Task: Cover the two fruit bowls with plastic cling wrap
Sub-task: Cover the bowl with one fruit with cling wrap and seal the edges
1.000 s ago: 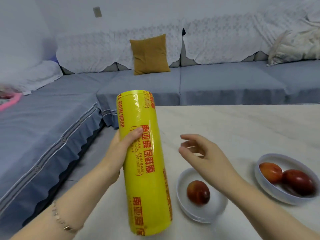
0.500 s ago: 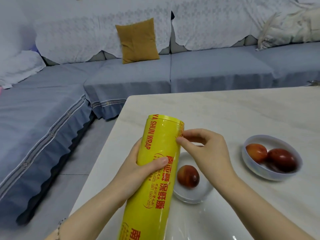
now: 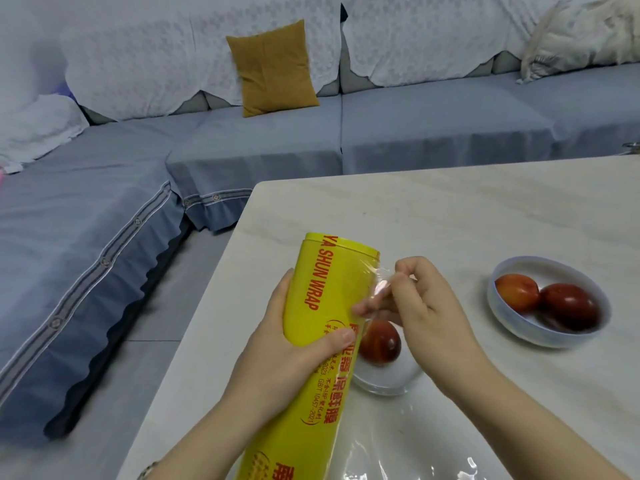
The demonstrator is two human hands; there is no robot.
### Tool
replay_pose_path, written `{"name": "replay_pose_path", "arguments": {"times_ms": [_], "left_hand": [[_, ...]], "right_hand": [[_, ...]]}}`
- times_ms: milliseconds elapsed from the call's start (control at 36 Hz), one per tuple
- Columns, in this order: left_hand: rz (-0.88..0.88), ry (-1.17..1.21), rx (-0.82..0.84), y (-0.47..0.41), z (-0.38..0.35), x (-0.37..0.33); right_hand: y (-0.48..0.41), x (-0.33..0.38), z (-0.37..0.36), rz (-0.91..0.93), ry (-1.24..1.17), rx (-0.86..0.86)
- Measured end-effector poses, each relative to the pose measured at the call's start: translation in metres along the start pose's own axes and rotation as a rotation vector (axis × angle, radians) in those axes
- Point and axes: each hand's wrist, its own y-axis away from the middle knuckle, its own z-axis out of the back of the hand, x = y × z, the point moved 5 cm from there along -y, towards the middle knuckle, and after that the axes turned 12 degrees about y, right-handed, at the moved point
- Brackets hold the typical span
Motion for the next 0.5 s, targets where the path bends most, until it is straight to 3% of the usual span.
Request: {"name": "replay_pose_path", "arguments": {"times_ms": [83,250,361,500], "left_hand": [[-0.009,-0.092,-0.026,0.003,-0.001,-0.002],[0.075,-0.294,-0.077,0.008,-0.003,-0.009],[0.093,-0.419,-0.07,0.011,-0.01,-0.015],[0.092,-0.236,-0.061,0.003,-0.012,-0.017]], "right_hand": [[-0.002,-0.003,-0.001,-0.102,-0.036,0.029],[0.001,-0.011,0.001,-0.131,0.04,0.138],[0.003,-0.009,0.005,-0.113,0.209,0.216],[0.016,-0.015,-0.001,-0.117,0.281,0.237]]}}
